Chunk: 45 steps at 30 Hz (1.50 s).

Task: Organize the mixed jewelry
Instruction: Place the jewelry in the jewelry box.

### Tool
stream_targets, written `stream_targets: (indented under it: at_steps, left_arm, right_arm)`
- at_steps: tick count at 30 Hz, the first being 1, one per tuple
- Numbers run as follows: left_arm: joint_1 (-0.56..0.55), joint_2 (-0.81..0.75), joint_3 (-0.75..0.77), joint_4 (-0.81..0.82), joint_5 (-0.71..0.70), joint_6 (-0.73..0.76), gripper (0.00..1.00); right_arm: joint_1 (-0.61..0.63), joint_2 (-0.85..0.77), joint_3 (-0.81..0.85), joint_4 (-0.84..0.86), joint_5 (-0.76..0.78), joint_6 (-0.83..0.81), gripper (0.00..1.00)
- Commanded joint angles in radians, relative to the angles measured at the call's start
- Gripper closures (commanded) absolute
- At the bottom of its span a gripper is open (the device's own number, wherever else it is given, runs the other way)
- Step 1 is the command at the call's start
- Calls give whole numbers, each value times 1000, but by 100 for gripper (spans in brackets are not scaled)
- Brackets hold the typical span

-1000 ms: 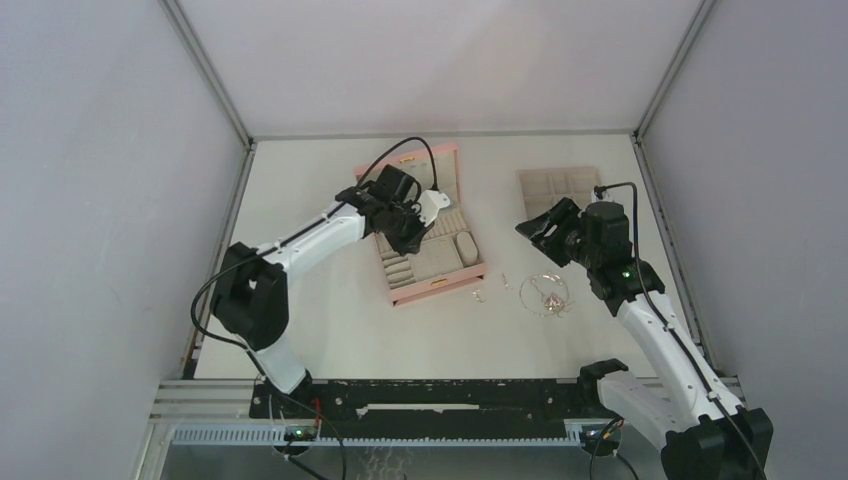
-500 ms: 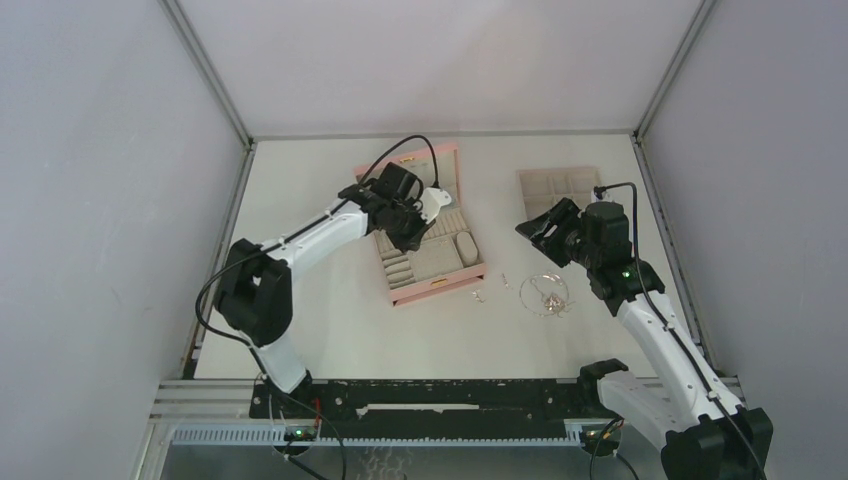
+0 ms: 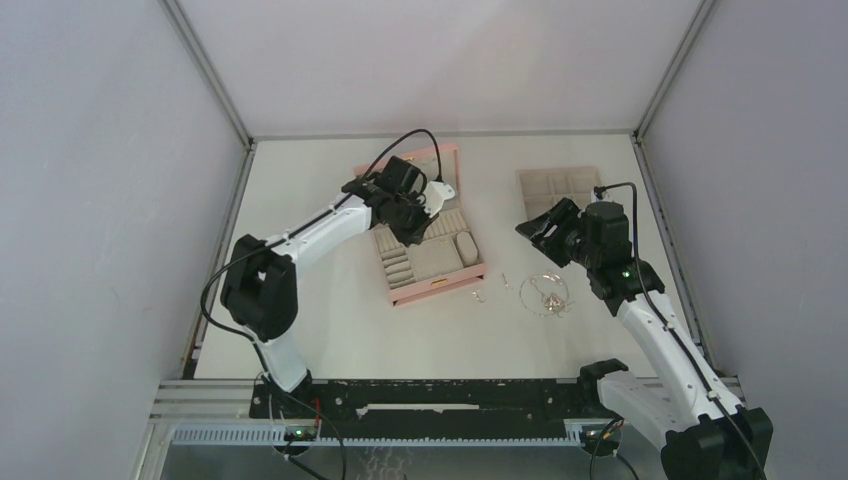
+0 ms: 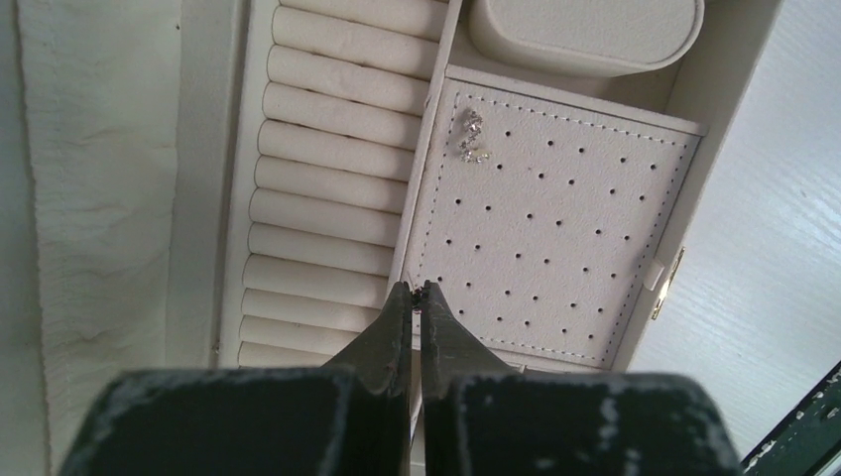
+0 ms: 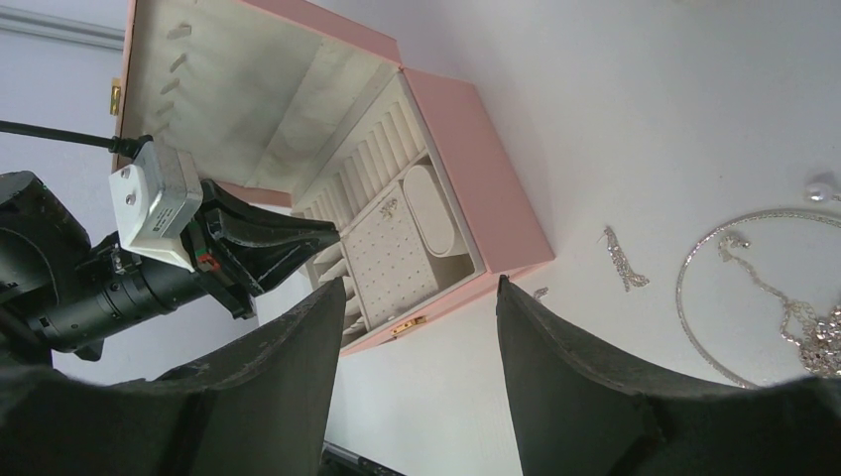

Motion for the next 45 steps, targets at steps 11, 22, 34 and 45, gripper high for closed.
stream_targets:
  at_steps: [11, 22, 34, 45]
  left_arm:
    - [-3, -93, -50, -26, -59, 76, 100]
    - [-3, -52, -12, -31, -39, 68, 100]
    - [-10, -34, 1, -31, -12, 60, 100]
    - [-19, -13, 24, -30, 3, 52, 100]
  right_arm:
    - [-7, 4, 2, 20, -1, -21, 34]
    - [-7, 7, 2, 26, -6, -21, 34]
    - [-7, 15, 3, 31, -7, -18, 34]
    - [-7, 24, 2, 35, -9, -19, 34]
